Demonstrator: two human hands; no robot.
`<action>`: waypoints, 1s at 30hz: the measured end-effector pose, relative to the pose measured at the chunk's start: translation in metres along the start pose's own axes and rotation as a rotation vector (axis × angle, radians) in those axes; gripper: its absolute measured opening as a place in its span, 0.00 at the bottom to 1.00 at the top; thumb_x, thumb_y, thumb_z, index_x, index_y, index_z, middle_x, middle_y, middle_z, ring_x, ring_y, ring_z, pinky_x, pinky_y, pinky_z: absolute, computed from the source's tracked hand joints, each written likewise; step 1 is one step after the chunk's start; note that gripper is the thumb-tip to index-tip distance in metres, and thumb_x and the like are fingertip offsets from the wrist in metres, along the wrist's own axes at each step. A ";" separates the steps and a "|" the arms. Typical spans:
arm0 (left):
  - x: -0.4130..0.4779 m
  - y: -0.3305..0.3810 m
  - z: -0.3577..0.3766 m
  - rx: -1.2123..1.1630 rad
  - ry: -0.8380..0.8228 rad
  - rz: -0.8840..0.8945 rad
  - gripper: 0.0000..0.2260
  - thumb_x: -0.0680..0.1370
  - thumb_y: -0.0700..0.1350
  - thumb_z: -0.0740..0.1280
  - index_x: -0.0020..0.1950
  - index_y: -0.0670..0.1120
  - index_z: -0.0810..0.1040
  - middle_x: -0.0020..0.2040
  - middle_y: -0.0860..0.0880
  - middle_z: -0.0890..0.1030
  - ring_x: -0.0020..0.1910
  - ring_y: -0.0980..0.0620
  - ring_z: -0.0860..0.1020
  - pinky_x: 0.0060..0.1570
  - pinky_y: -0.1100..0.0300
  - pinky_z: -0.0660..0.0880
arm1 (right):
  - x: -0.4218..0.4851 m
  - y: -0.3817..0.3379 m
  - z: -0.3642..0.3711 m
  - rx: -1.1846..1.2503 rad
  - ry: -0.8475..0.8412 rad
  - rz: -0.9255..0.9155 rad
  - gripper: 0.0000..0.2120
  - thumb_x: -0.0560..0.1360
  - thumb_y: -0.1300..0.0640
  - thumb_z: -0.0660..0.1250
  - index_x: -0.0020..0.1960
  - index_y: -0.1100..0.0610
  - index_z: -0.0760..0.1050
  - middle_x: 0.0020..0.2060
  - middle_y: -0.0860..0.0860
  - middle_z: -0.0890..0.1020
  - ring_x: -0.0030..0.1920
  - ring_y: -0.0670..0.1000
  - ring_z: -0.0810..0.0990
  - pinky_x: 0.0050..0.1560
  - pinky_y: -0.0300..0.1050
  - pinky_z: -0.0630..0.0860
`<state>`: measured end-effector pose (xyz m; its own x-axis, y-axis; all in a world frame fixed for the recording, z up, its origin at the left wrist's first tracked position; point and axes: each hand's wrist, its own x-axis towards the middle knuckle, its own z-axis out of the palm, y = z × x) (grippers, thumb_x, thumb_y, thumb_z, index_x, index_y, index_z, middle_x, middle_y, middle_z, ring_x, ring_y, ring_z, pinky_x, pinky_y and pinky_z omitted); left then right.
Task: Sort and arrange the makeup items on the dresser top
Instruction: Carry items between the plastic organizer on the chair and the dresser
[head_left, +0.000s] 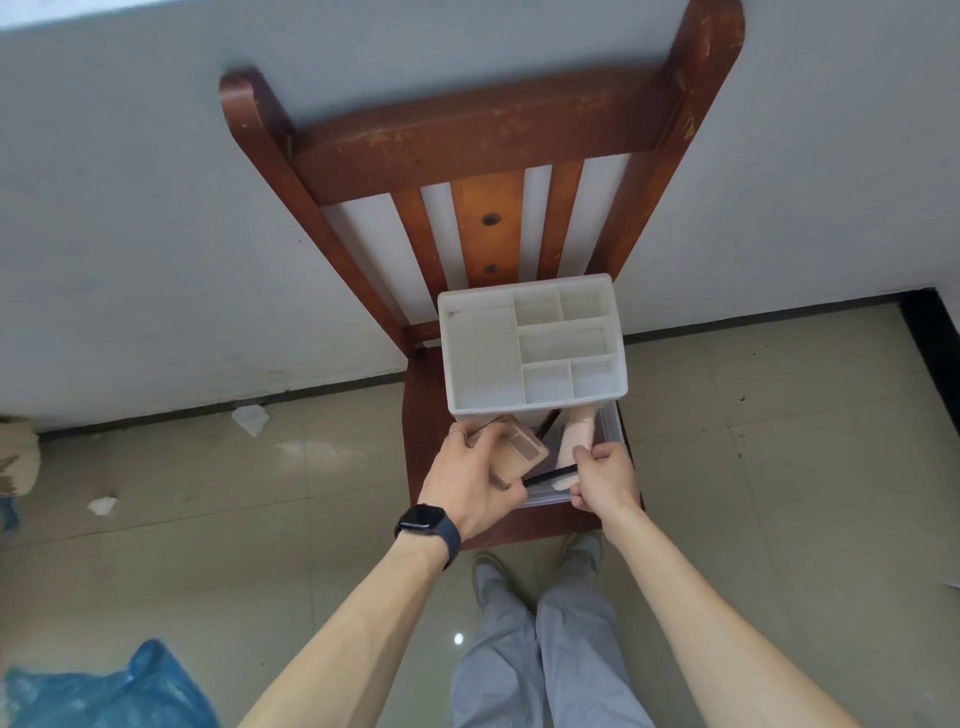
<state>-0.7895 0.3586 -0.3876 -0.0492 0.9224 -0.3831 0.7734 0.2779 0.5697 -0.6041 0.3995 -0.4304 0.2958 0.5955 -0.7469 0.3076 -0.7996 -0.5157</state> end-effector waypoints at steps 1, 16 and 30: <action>-0.003 0.001 -0.002 -0.036 -0.023 -0.035 0.30 0.66 0.58 0.68 0.68 0.62 0.68 0.61 0.52 0.68 0.54 0.52 0.76 0.51 0.67 0.73 | -0.001 0.000 -0.002 0.003 -0.005 -0.004 0.07 0.81 0.52 0.63 0.54 0.56 0.70 0.37 0.55 0.80 0.28 0.49 0.78 0.26 0.40 0.75; -0.049 0.038 -0.057 -1.042 -0.153 -0.542 0.21 0.67 0.54 0.66 0.60 0.60 0.80 0.59 0.48 0.83 0.56 0.48 0.81 0.56 0.55 0.75 | -0.077 -0.021 -0.062 0.319 -0.185 0.167 0.12 0.78 0.58 0.59 0.49 0.62 0.79 0.31 0.51 0.78 0.23 0.45 0.64 0.21 0.39 0.60; -0.098 0.084 -0.168 -1.296 -0.139 -0.383 0.33 0.66 0.51 0.69 0.69 0.71 0.68 0.64 0.48 0.76 0.55 0.38 0.83 0.55 0.50 0.76 | -0.181 -0.144 -0.125 0.195 -0.564 -0.287 0.22 0.77 0.48 0.71 0.69 0.51 0.71 0.56 0.57 0.84 0.51 0.57 0.86 0.38 0.48 0.81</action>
<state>-0.8262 0.3367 -0.1799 -0.0022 0.7183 -0.6957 -0.4230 0.6298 0.6515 -0.5888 0.4166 -0.1688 -0.3084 0.6977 -0.6465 0.1188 -0.6461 -0.7539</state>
